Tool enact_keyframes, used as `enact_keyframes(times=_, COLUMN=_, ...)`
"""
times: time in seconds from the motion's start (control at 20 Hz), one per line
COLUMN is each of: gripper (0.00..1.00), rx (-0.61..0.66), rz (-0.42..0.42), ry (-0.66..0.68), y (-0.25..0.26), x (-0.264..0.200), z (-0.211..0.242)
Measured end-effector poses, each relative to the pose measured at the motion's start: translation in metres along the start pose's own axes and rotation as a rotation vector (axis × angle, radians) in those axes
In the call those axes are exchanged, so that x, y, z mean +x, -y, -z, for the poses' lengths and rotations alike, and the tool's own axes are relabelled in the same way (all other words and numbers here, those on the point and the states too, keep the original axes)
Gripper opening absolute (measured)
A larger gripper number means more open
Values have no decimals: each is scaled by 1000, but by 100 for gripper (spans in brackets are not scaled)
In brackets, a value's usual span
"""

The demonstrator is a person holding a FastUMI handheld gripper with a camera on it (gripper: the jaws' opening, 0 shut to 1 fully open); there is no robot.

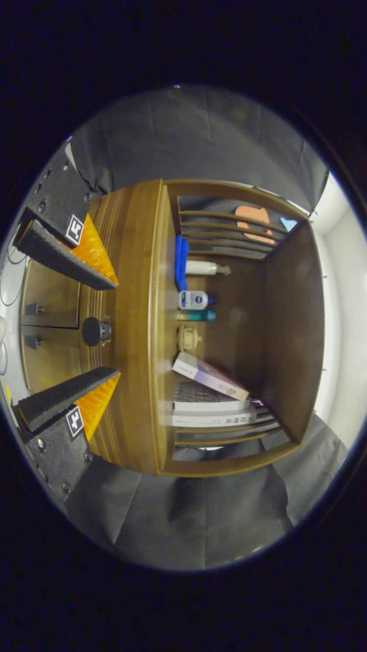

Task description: Pull open the drawer, take out the items inside it, and place them on the countertop above the cabinet.

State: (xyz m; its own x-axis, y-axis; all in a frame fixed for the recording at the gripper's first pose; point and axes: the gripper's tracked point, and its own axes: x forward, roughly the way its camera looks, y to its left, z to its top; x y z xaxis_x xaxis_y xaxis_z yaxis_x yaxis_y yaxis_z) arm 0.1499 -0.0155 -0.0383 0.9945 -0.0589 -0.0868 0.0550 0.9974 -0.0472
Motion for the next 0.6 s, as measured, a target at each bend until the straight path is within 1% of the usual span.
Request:
enact_keyframes(times=0.1, gripper=100, rx=-1, rz=5, ry=-33, y=3, x=15, z=15)
enact_keyframes(times=0.2, gripper=100, rx=-28, rz=12, ry=-49, y=-2, x=34, z=23)
enact_keyframes(times=0.35, gripper=96, rx=-42, rz=30, ry=-49, y=1, x=36, z=27)
enact_keyframes(times=0.55, gripper=75, rx=0, rz=26, ry=-85, y=11, x=56, z=30)
enact_keyframes(times=0.6, gripper=70, rx=20, rz=21, ry=-74, y=9, x=57, z=27)
